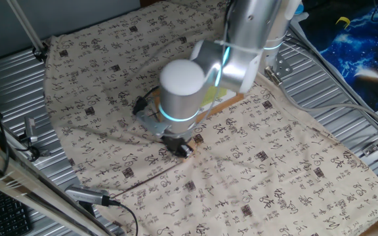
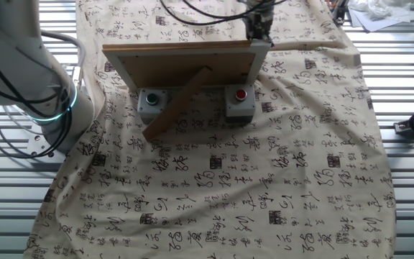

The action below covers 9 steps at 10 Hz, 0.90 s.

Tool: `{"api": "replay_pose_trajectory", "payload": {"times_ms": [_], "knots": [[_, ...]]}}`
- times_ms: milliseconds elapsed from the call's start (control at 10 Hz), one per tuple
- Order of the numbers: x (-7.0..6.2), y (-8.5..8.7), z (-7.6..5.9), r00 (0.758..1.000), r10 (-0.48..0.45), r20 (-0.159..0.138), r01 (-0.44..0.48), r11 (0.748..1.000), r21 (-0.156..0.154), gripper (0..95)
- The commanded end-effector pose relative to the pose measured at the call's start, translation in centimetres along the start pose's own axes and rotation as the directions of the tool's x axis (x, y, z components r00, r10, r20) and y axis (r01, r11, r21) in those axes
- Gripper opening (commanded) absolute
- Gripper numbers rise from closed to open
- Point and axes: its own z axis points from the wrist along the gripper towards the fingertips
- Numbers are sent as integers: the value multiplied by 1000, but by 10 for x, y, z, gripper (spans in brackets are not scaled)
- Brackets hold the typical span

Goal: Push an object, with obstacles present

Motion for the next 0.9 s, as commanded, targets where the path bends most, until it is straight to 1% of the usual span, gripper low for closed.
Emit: {"api": "replay_pose_trajectory", "payload": {"times_ms": [100, 900], "knots": [[-2, 0, 3, 1000, -1, 1, 1, 1000, 1, 0], [-3, 1, 2, 1000, -7, 6, 7, 1000, 7, 0]]}}
